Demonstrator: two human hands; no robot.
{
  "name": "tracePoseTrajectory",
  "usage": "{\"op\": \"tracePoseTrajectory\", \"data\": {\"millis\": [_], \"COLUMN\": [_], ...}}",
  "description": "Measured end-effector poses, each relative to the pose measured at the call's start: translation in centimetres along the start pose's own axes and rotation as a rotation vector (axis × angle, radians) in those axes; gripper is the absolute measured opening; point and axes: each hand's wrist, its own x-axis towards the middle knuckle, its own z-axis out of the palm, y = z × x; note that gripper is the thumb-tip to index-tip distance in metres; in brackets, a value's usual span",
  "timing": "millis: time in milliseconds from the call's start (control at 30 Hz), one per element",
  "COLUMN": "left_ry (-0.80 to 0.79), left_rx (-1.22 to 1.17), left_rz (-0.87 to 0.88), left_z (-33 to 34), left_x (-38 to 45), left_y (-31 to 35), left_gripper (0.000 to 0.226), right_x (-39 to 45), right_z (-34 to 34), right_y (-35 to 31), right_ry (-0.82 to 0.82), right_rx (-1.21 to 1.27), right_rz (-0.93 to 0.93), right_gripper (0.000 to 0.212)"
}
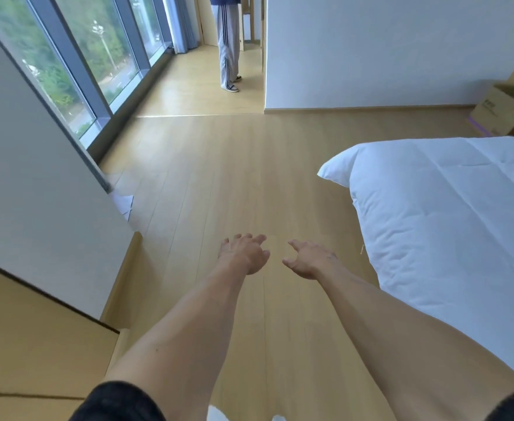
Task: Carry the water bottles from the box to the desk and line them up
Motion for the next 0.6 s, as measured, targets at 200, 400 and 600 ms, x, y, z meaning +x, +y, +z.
{"op": "tracePoseTrajectory", "data": {"millis": [200,400,600], "left_ry": [0.001,0.003,-0.019], "left_rx": [0.021,0.063,0.099], "left_rz": [0.038,0.146,0.23], "left_z": [-3.7,-9.1,-16.7], "left_x": [10.8,23.7,36.2], "left_y": [-0.5,-0.7,-1.3], "left_gripper": [0.056,0.055,0.055], "right_x": [9.0,20.2,30.0], "right_z": [-4.3,-10.4,-17.9], "right_y": [0.9,1.3,0.9], "right_ry": [0.019,0.057,0.075], "right_rx": [-0.002,-0.006,0.048], "right_rz": [0.04,0.126,0.232], "right_gripper": [0.065,0.064,0.065]}}
